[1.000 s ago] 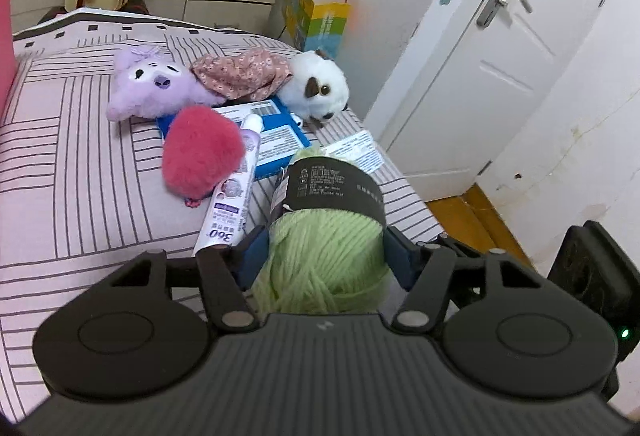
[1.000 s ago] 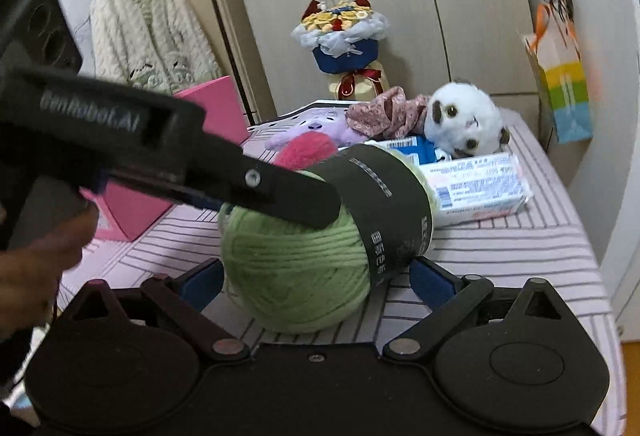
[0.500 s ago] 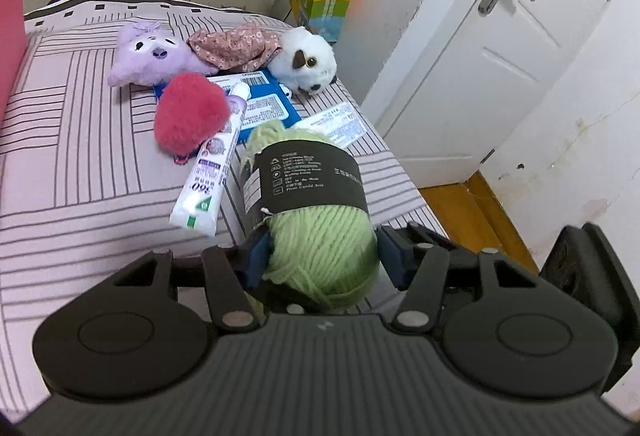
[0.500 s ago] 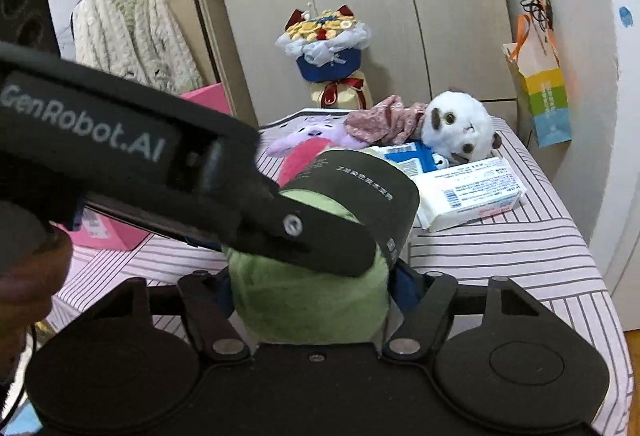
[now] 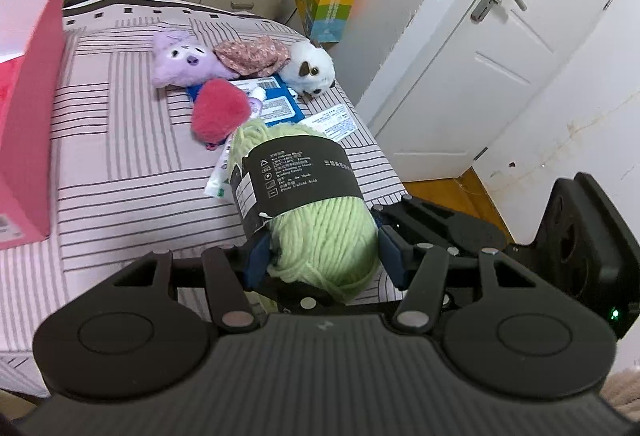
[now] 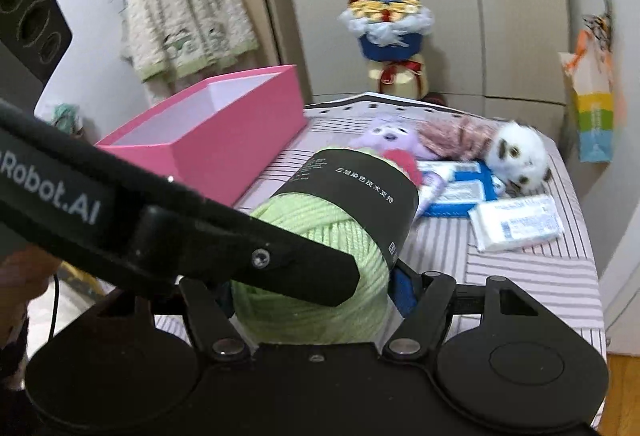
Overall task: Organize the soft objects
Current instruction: 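Carry the green yarn ball with the left tool into the pink box and release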
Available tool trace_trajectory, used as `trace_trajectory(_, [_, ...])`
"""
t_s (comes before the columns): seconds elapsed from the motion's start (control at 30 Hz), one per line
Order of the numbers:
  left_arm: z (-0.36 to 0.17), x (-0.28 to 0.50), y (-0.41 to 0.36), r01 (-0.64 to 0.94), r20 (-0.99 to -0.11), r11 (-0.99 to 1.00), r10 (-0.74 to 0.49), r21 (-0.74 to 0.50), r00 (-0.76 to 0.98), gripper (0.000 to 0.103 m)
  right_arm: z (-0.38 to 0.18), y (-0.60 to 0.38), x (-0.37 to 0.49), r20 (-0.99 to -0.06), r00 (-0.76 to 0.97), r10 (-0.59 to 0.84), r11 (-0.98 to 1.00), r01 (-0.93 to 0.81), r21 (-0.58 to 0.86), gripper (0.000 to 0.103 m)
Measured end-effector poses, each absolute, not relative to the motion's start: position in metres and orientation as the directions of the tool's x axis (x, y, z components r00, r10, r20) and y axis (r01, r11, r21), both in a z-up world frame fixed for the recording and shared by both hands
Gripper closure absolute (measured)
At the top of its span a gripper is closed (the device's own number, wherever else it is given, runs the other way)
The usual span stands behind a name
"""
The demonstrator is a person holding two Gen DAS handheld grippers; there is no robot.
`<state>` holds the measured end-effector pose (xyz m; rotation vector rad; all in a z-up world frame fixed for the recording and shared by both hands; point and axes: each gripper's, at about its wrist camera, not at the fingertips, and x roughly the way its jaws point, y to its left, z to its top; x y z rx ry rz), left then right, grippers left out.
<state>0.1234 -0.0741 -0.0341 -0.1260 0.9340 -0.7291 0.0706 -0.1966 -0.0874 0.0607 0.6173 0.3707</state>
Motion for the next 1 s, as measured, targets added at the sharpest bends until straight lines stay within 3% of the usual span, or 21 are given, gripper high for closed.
trace_trajectory(0.4, [0.008,0.101,-0.002,0.468,-0.659,0.796,-0.591,-0.383,0.466,0.047,-0.035,-0.125,0.077,-0.602,0.676,0.424,0.885,-0.449,0.119,0.028])
trace_trajectory(0.67, [0.033,0.104,0.044,0.425,-0.605,0.838,-0.542,-0.341,0.583,0.046,-0.009,-0.080,0.099,-0.552,0.670,0.496,0.840,-0.530,0.112,0.027])
trace_trajectory(1.0, [0.048,0.172,0.098,0.352,-0.552,0.862,-0.504,-0.365,0.664,0.045,0.000,-0.046,0.177,-0.486,0.634,0.601,0.782,-0.593,0.193,0.021])
